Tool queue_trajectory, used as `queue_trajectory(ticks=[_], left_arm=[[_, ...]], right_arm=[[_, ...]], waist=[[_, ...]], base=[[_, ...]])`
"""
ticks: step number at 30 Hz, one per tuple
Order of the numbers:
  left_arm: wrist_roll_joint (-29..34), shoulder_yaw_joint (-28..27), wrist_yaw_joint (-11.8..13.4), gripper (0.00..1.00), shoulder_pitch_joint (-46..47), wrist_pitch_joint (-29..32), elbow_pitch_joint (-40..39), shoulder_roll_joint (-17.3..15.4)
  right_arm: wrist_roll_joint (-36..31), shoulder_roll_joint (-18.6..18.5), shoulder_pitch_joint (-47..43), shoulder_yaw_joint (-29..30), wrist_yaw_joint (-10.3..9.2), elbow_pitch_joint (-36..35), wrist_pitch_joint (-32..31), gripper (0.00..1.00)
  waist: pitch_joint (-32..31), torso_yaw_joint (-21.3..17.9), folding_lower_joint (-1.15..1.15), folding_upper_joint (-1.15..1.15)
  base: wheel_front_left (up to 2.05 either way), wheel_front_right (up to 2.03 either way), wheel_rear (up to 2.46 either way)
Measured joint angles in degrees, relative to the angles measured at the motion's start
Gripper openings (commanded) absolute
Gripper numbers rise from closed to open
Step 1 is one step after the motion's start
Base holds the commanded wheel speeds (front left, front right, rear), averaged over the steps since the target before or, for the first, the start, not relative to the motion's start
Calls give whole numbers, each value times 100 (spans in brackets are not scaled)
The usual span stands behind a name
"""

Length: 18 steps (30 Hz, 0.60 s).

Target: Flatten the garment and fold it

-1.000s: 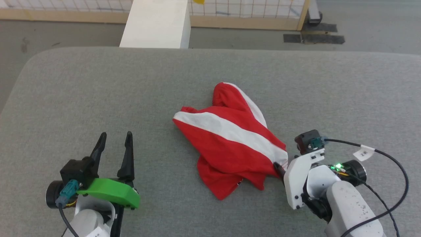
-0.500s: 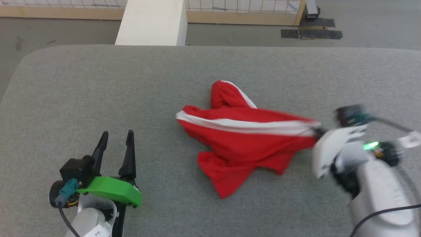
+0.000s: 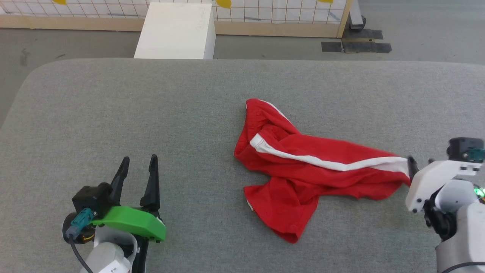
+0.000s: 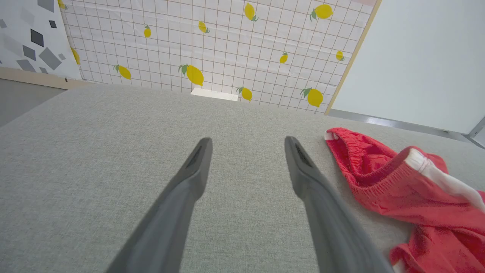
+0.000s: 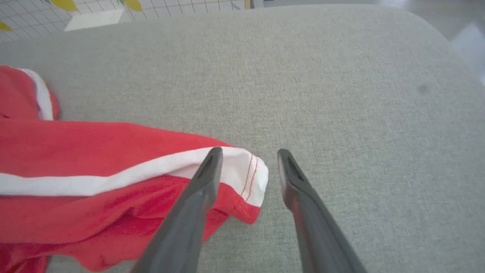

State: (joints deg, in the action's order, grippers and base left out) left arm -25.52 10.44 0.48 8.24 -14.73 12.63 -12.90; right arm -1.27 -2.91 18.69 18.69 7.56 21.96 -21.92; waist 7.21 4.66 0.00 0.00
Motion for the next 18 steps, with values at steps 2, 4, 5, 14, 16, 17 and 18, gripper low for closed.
queue_trajectory(ticks=[2,4,5,14,16,17,18], left_arm=[[-27,0,0,100,0,0,-4,0],[-30,16,-15,100,1,2,-29,-2],[-38,32,-46,100,1,4,-46,-2],[-200,515,-402,100,382,766,-499,29],[-244,676,-505,100,669,1059,-602,47],[-297,731,-534,100,792,1224,-597,51],[-381,822,-560,100,931,1528,-545,43]], right_arm=[[363,8,-5,68,1,-169,381,100],[615,5,-69,163,1,-422,740,100],[822,-1,-143,193,1,-555,918,100],[1636,2,-1152,120,1,-1212,1426,100],[1661,2,-1210,41,1,-1225,1438,100],[1688,1,-1211,0,1,-1232,1438,100],[1701,1,-1211,-51,1,-1240,1439,100]], waist=[[-46,-3,0,0],[-87,-11,0,0],[-109,-16,0,0],[-187,-314,0,0],[-184,-430,0,0],[-181,-478,0,0],[-175,-540,0,0]], base=[[0,0,0],[0,0,0],[0,0,0],[0,0,0],[0,0,0],[0,0,0],[0,0,0]])
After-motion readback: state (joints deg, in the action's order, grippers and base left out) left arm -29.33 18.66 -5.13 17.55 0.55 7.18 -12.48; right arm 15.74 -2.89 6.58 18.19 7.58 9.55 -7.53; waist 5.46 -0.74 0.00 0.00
